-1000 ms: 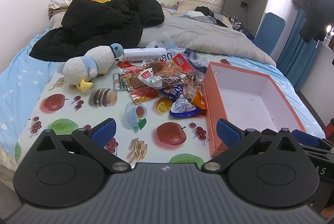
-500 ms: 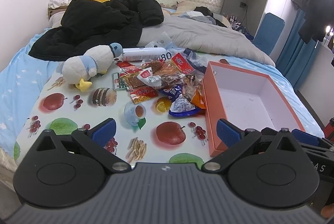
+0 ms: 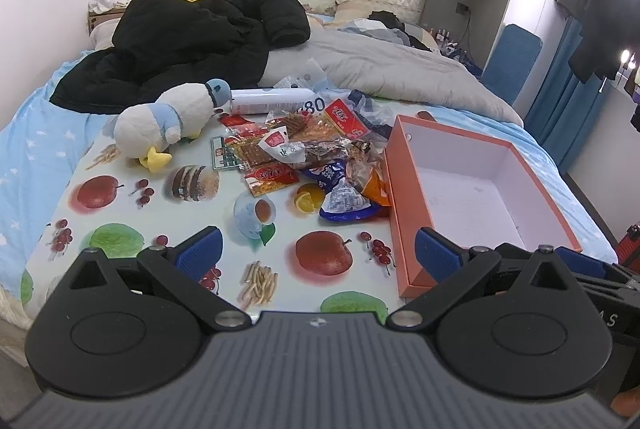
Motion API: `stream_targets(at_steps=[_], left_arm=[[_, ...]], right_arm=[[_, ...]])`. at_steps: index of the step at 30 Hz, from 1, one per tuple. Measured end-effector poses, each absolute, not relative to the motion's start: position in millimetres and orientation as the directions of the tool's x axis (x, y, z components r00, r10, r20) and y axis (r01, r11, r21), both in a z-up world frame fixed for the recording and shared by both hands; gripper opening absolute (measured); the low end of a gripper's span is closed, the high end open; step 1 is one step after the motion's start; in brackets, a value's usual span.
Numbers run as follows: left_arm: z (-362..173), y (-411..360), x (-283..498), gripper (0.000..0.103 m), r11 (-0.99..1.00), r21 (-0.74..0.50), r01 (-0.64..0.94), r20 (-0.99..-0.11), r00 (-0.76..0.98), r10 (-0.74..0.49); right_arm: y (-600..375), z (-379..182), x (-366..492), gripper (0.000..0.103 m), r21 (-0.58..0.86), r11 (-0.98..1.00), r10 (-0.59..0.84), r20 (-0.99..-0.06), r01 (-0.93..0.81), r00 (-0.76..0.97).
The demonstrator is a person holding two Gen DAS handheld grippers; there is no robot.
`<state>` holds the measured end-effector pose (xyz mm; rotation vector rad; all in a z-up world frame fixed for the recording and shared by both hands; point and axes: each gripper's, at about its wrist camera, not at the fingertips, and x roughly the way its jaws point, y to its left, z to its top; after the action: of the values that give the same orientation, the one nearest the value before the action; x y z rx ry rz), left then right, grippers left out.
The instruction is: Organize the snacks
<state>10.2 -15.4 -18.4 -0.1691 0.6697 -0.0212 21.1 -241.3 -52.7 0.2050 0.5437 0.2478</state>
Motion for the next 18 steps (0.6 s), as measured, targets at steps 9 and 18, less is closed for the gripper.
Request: stream_targets(at_steps=[9, 18], left_arm=[[-24, -11, 15, 0.103, 0.984, -0.176, -0.024, -0.619, 0.780, -0.092], [-32, -3, 22, 0.103, 0.982, -0.191, -0.017, -0.635, 0.765, -0.110]], right_arm=[[-241, -56, 23, 0.103, 0.268, 0.946, 0.295, -0.489, -0.180, 0.821], [-239, -64, 27, 0.103, 0.275, 0.948, 0.284, -0.516, -0.158, 0.808]])
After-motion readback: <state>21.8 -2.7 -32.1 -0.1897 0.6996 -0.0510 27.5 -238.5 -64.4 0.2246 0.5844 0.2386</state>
